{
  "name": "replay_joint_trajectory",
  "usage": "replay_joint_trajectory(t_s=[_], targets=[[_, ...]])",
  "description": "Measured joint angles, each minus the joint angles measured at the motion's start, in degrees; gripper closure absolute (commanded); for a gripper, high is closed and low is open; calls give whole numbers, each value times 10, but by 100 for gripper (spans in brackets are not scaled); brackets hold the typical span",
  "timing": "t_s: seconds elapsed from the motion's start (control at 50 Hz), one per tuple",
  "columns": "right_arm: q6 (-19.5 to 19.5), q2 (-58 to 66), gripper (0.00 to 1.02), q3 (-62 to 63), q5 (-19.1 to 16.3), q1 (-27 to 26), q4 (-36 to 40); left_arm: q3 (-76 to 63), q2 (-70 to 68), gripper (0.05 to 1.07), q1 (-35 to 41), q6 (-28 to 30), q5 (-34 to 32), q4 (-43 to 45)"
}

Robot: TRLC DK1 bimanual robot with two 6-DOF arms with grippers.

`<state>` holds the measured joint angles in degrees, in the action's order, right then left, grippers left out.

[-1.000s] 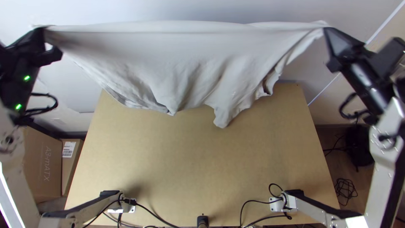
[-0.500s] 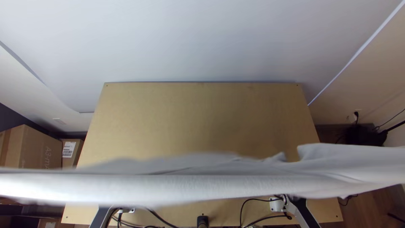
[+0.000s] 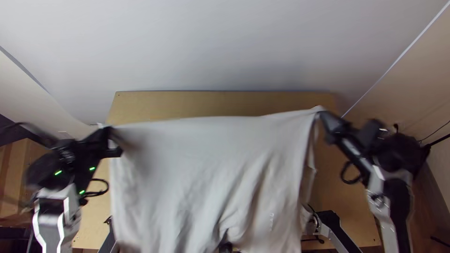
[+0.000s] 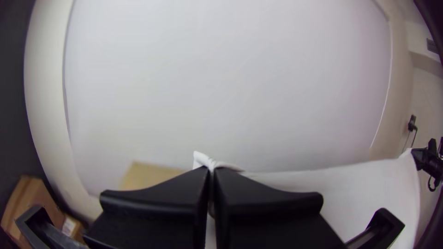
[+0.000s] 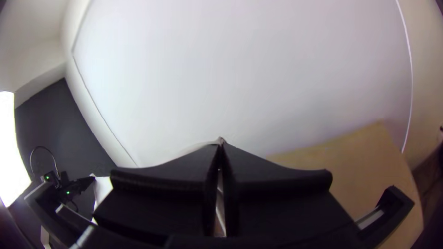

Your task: Fold the t-shirt

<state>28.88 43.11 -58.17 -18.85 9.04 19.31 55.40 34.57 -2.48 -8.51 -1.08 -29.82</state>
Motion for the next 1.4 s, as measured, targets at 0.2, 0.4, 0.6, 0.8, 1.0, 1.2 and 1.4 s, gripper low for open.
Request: replay_joint_trajectory(t_s=[0.2,0.4,0.6,0.8,1.0,1.2,1.4], targets=[[7,80,100,160,1,18,-102,-134,142,105,-2,-10,-26,134],[7,257,100,120,1,4,-159,-56,399,105,-32,-21,-41,223],[7,433,100,-12,0,-21,-174,111,594,105,-40,-29,-54,232],[7,583,100,-142,0,-32,-176,294,749,105,-40,-35,-56,216],[7,694,100,-250,17,-32,-176,488,896,104,-40,-50,-56,155],[14,769,2,-352,37,-32,-162,616,982,29,-38,-65,-48,111],[42,782,3,-418,54,-59,-140,679,988,9,-47,-85,-38,98]])
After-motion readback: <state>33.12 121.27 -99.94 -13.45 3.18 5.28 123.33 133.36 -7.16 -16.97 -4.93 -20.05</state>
